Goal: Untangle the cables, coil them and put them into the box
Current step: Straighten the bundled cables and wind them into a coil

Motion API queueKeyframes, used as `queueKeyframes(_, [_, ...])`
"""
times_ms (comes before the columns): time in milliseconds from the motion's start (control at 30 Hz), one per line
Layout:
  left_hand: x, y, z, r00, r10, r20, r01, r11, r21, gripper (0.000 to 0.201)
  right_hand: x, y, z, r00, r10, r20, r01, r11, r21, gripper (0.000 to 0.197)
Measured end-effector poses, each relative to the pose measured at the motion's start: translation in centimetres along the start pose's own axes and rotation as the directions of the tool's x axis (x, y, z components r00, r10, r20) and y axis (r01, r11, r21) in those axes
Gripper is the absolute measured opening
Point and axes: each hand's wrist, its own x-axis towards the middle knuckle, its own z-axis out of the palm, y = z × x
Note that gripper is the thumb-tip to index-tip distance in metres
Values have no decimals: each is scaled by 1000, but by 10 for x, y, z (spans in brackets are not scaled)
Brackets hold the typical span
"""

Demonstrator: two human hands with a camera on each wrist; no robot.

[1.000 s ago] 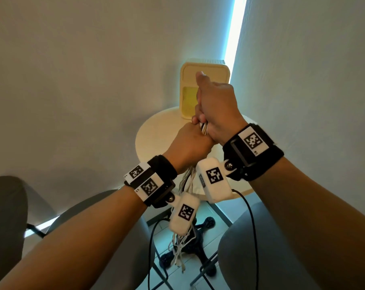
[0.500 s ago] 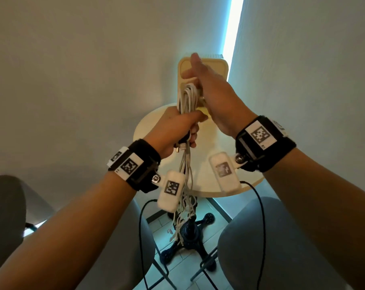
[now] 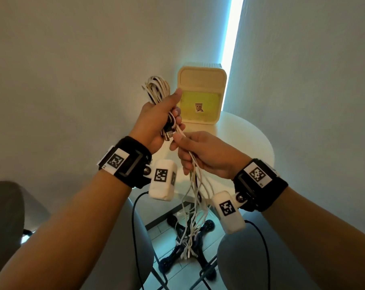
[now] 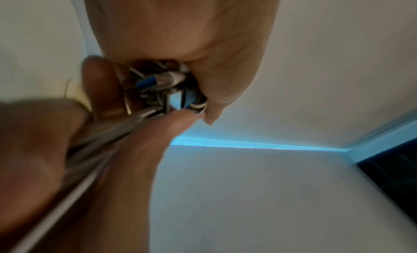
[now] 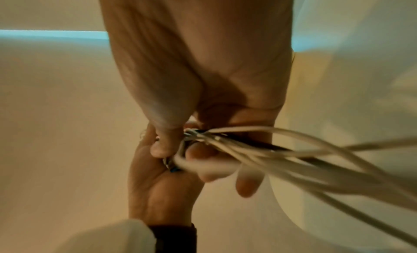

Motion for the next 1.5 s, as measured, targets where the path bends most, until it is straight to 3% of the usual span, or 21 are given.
queueKeyframes(67, [2, 2, -2, 999, 16, -43, -15, 1000, 18, 33, -6, -1, -2, 999, 30, 15, -28, 995, -96, 25])
queueKeyframes(200, [11, 3, -11, 991, 94, -97, -66, 965, 253, 35, -14, -8, -9, 995, 95, 8, -87, 933, -349, 27])
queueKeyframes(333, [16, 1, -24, 982, 188, -9, -147, 798, 585, 41, -16, -27, -21, 992, 122, -26, -117, 839, -531, 19])
queueKeyframes(500, [6, 1, -25, 976, 18, 216, -185, 586, 789, 43, -14, -45, -36, 998, 18, -64, -58, 706, -706, 15])
queueKeyframes(567, [1, 1, -24, 956, -88, 278, -183, 561, 807, 41, -13, -52, -44, 997, -41, -67, -16, 729, -684, 21])
queueKeyframes(667, [-5, 3, -27, 924, -178, 338, -183, 570, 801, 46, -13, -60, -49, 991, -112, -74, 43, 788, -614, 33])
queueKeyframes(800, [-8, 4, -29, 895, -240, 375, -166, 603, 781, 76, -10, -63, -48, 978, -183, -98, 92, 805, -587, 31])
queueKeyframes(867, [-9, 3, -24, 896, -266, 356, -127, 615, 779, 80, -8, -64, -48, 972, -201, -122, 94, 809, -580, 31])
queueKeyframes(1067, [-10, -6, -15, 953, -205, 223, -5, 726, 688, 14, 0, -55, -42, 914, -326, -242, 130, 800, -586, 40])
queueKeyframes(1167, [-8, 1, -15, 958, -192, 211, 16, 774, 633, 12, -2, -58, -47, 924, -307, -228, 104, 774, -625, 36])
queueKeyframes(1233, [-7, 7, -18, 959, -199, 204, 22, 765, 644, 12, -5, -61, -49, 950, -275, -146, 79, 666, -742, 27])
queueKeyframes(1333, [-8, 13, -20, 946, -209, 247, -16, 732, 681, 14, -9, -58, -50, 969, -238, -69, 75, 545, -835, 35])
queueKeyframes(1433, [-9, 14, -23, 915, -209, 344, -22, 828, 561, 25, -10, -54, -44, 959, -276, -62, 122, 602, -789, 35])
queueKeyframes(1500, [-12, 9, -20, 898, -198, 393, 11, 903, 430, 22, -7, -52, -42, 936, -326, -133, 131, 674, -727, 34])
